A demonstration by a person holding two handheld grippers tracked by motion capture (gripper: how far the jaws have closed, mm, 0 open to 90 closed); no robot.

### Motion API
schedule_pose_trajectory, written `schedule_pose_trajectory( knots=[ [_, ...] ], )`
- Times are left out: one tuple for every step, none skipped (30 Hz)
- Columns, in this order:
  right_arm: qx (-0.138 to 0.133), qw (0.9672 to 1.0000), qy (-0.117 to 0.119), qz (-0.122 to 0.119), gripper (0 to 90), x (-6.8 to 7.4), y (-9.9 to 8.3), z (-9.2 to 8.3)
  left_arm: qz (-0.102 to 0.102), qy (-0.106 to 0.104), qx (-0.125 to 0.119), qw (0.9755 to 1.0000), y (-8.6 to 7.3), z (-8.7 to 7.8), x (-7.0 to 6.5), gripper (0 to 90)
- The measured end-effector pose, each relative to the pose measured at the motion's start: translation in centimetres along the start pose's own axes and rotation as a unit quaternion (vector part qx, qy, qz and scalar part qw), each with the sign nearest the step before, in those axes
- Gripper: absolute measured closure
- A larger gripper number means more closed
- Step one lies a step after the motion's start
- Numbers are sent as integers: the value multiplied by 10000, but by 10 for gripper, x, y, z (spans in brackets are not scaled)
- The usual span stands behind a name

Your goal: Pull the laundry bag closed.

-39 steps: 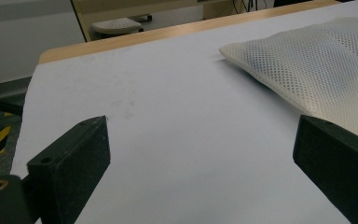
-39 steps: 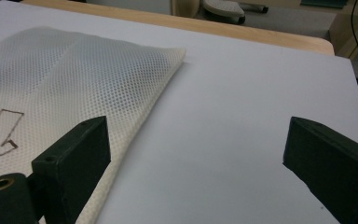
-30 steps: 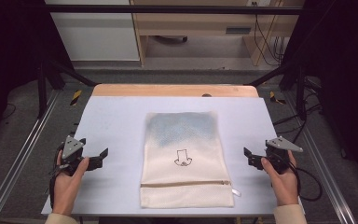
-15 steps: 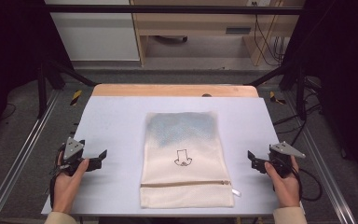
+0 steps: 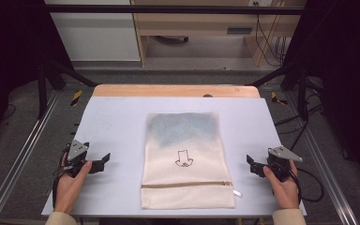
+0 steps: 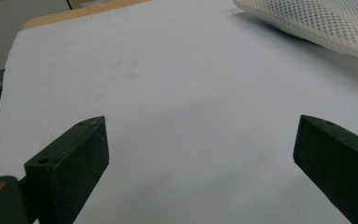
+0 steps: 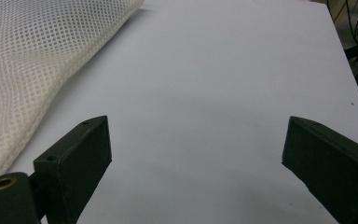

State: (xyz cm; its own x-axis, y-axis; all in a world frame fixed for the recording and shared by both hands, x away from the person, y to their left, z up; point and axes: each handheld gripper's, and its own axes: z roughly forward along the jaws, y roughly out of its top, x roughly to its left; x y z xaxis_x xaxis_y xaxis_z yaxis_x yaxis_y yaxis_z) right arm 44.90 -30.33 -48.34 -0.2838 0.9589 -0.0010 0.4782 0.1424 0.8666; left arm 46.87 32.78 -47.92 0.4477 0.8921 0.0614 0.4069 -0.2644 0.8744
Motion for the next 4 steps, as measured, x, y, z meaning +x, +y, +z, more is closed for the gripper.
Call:
schedule_pose_trajectory(
  knots=[
    [1, 10000, -16, -27, 85, 0, 0, 0, 13, -1, 1, 10000, 0, 0, 0, 33],
    [2, 10000, -17, -28, 86, 0, 0, 0, 19, -4, 18, 10000, 0, 0, 0, 33],
    [16, 10000, -8, -13, 85, 1, 0, 0, 47, -3, 37, 10000, 0, 1, 0, 33],
    [24, 10000, -8, -23, 85, 1, 0, 0, 49, -2, 48, 10000, 0, 1, -1, 33]
  ],
)
